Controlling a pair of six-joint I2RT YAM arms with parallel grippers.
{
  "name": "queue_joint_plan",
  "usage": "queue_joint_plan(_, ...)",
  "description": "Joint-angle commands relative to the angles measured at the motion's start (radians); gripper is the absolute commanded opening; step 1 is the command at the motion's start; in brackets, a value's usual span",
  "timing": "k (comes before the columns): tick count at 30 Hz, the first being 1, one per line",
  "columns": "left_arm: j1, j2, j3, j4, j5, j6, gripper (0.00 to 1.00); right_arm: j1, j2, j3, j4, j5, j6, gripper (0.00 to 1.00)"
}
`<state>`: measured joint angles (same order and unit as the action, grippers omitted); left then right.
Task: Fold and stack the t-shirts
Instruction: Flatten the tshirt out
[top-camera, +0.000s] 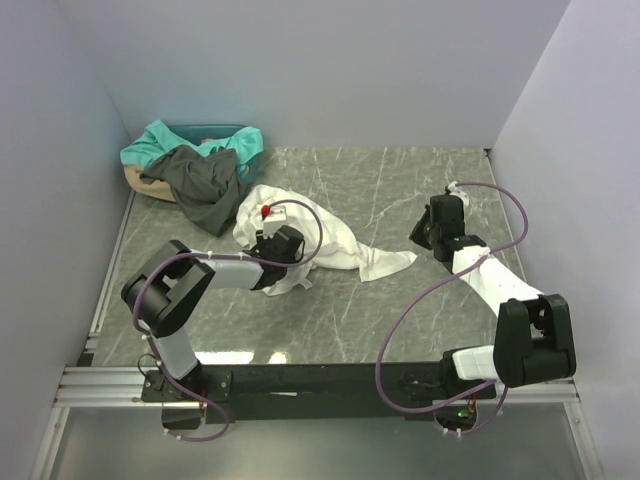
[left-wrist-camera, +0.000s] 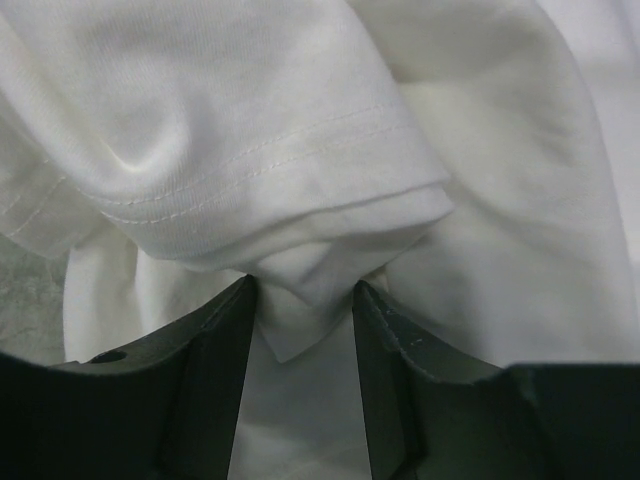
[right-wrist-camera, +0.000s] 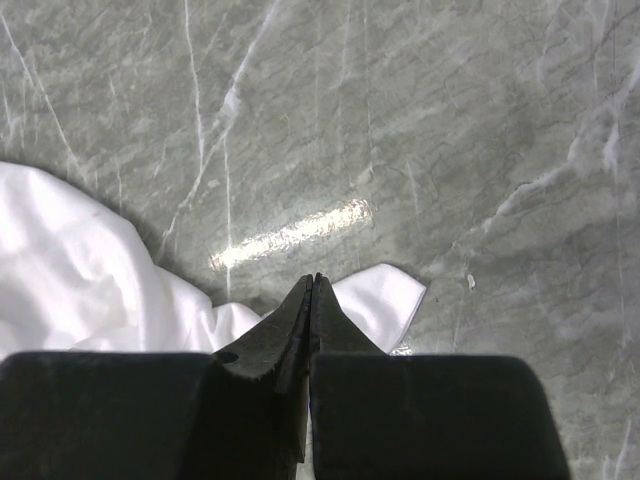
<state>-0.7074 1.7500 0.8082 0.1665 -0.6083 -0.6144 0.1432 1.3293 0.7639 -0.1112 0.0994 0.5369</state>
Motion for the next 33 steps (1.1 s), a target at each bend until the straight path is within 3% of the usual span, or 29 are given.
queue_joint_plan(1,-0.012,-0.012,-0.003,-0.004,-0.013,-0.015,0.50,-0.005,-0.028,-0.006,0.038,-0.001,-0.011,0.00)
queue_joint_plan(6,-0.014,-0.012,-0.017,-0.004,-0.015,-0.018,0.42,-0.005,-0.024,-0.006,0.038,-0.003,-0.011,0.00)
queue_joint_plan(10,-0.014,0.000,0.000,-0.030,-0.027,-0.018,0.20,-0.002,-0.027,-0.005,0.036,-0.001,-0.012,0.00)
queue_joint_plan(21,-0.010,-0.303,-0.032,-0.071,-0.031,0.028,0.18,-0.016,0.082,0.035,-0.034,0.040,-0.018,0.01)
queue_joint_plan(26,0.064,-0.459,-0.072,-0.067,0.048,0.041,0.05,-0.025,0.104,0.025,-0.062,0.057,-0.014,0.04)
queue_joint_plan(27,0.084,-0.484,-0.087,-0.049,0.079,0.041,0.01,-0.025,0.099,0.018,-0.061,0.054,-0.011,0.06)
queue_joint_plan(33,0.201,-0.644,-0.141,-0.016,0.242,0.048,0.01,-0.025,0.073,-0.031,-0.050,0.034,-0.006,0.23)
